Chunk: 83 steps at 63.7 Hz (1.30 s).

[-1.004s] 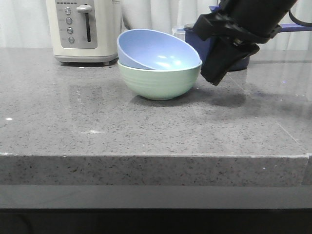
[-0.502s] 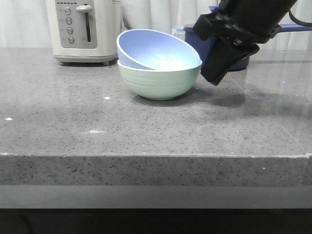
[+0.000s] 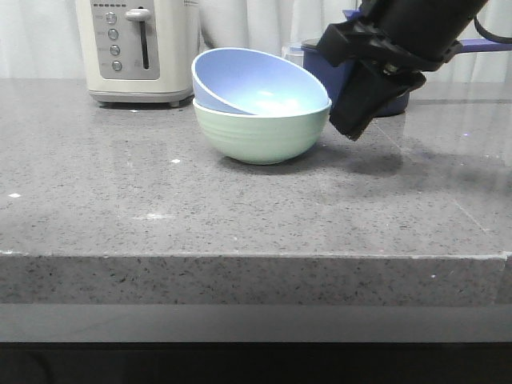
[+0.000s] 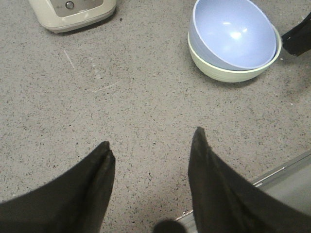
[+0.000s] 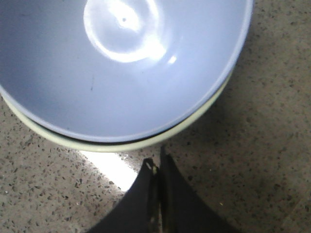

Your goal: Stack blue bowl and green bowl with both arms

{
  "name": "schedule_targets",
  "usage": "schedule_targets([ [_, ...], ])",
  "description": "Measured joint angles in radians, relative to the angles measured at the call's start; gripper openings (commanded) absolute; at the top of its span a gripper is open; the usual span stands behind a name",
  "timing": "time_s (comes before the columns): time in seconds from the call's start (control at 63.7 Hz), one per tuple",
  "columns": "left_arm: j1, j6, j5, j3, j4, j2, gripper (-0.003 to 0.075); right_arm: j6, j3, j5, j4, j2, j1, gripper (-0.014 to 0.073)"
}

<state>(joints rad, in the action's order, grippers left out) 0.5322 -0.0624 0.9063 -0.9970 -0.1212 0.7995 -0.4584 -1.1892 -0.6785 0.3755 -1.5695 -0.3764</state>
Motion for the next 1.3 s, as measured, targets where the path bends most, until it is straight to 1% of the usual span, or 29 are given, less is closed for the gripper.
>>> schedule_targets([
  [0.816, 0.0, -0.007, -0.002, 0.005, -0.001, -0.019, 0.0351, 0.002, 0.0, 0.0, 0.0, 0.0, 0.0, -0.0065],
  [0.894, 0.0, -0.007, -0.002, 0.005, -0.001, -0.019, 0.0312, 0.002, 0.0, 0.0, 0.0, 0.0, 0.0, -0.0065],
  [1.13, 0.0, -0.007, -0.002, 0.005, -0.001, -0.019, 0.0043, 0.0, 0.0, 0.0, 0.0, 0.0, 0.0, -0.0065],
  [1.193, 0.0, -0.007, -0.002, 0.005, -0.001, -0.019, -0.0012, 0.0, 0.0, 0.0, 0.0, 0.0, 0.0, -0.0065],
  [1.208, 0.0, -0.007, -0.002, 0.005, -0.001, -0.019, -0.0022, 0.0, 0.0, 0.0, 0.0, 0.0, 0.0, -0.0065],
  [1.302, 0.0, -0.007, -0.002, 0.005, -0.001, -0.019, -0.002, 0.0, 0.0, 0.0, 0.0, 0.0, 0.0, -0.0065],
])
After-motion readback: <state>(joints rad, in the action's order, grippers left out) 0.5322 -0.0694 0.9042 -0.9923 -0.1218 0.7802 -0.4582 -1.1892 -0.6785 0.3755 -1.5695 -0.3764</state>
